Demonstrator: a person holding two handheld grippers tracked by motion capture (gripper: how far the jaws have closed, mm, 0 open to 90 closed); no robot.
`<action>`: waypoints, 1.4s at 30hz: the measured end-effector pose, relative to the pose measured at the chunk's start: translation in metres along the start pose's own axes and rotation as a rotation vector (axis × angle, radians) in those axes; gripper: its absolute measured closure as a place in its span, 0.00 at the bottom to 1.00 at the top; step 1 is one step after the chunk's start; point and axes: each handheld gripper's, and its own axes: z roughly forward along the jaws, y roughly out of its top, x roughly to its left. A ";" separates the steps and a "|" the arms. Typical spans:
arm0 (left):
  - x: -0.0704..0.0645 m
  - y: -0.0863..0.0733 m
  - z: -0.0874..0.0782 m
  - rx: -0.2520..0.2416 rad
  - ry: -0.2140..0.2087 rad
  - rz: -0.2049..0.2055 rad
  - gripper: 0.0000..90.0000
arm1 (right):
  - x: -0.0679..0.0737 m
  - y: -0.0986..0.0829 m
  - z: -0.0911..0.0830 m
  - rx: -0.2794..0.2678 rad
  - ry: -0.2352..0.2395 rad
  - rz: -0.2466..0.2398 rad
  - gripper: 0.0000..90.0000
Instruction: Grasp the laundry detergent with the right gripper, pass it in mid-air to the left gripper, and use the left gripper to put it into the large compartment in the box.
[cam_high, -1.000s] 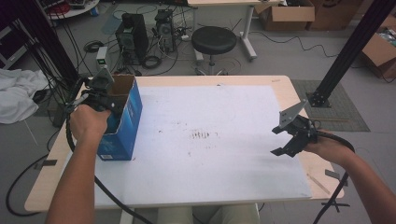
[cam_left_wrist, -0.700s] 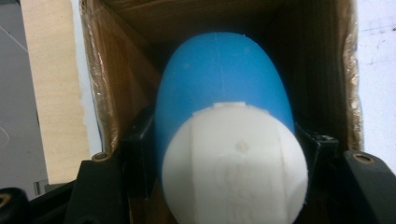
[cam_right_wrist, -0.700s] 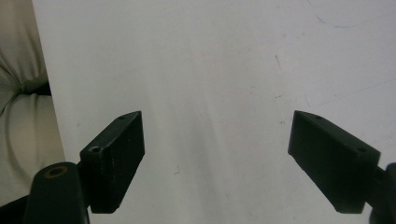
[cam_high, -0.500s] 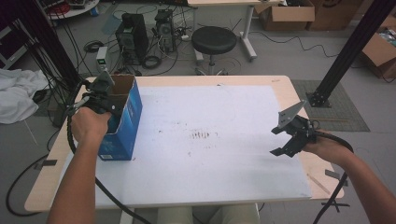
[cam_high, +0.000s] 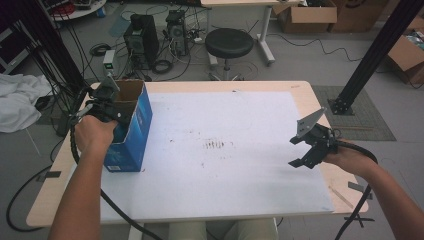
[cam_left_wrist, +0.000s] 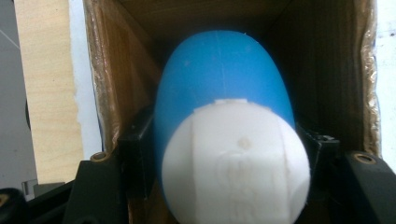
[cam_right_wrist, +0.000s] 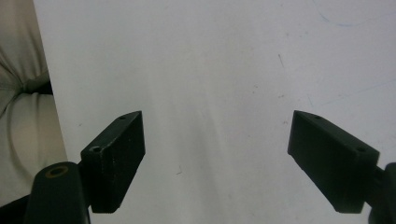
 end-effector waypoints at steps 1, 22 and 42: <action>0.000 0.000 0.000 0.000 -0.002 -0.003 0.41 | 0.000 0.001 0.000 -0.003 -0.001 -0.006 0.21; 0.004 -0.002 -0.007 -0.047 -0.050 -0.021 0.35 | 0.002 0.003 0.001 0.001 0.006 -0.009 0.21; 0.004 -0.004 -0.032 -0.114 -0.081 -0.011 0.27 | 0.005 0.009 -0.002 -0.001 0.003 -0.025 0.21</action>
